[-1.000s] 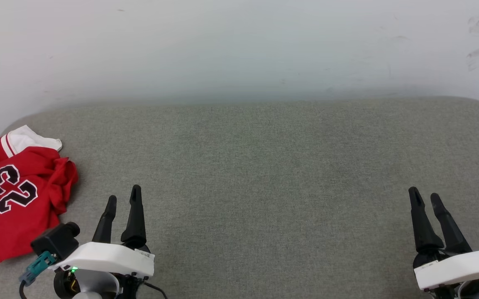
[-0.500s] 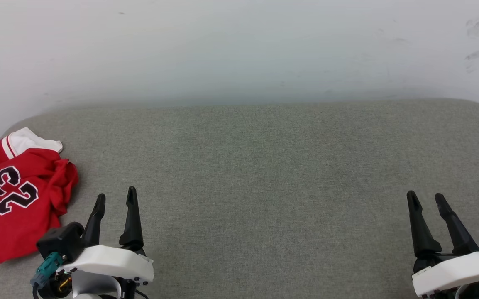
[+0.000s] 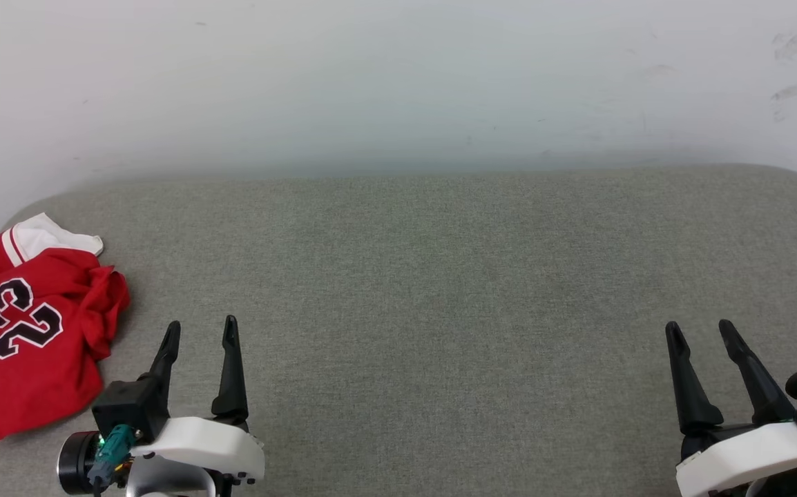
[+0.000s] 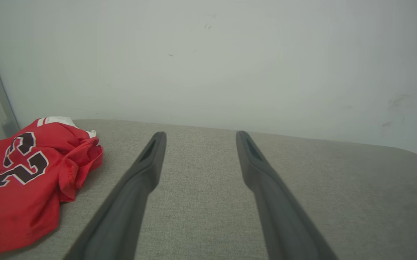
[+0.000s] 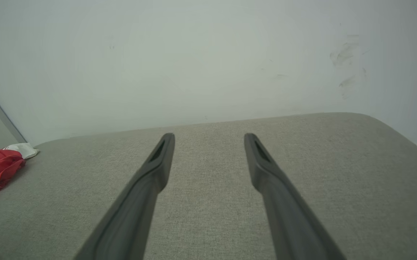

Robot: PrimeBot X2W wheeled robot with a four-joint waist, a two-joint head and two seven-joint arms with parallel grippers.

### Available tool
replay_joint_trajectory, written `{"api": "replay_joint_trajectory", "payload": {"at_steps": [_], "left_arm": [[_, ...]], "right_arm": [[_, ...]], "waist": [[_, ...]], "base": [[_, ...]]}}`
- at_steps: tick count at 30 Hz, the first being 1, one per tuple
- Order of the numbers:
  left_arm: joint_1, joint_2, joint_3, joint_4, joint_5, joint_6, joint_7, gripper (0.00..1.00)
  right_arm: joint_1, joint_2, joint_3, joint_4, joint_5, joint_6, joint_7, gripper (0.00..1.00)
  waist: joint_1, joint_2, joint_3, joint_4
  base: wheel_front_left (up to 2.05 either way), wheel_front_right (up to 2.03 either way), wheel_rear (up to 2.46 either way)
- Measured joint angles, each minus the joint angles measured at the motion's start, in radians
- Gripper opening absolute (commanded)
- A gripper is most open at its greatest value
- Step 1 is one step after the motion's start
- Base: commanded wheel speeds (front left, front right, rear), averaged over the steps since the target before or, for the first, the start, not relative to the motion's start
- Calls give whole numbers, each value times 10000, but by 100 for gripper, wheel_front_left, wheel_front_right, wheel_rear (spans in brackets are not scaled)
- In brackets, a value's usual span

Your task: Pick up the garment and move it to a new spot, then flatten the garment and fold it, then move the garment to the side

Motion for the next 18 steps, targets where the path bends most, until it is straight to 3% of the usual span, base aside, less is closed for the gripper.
{"api": "replay_joint_trajectory", "payload": {"at_steps": [18], "left_arm": [[71, 0, -217, 12, 1016, 21, -374, 100]], "right_arm": [[209, -38, 88, -345, -1446, 0, -88, 100]], "waist": [[0, 0, 1, 14]], "base": [[0, 0, 0]]}}
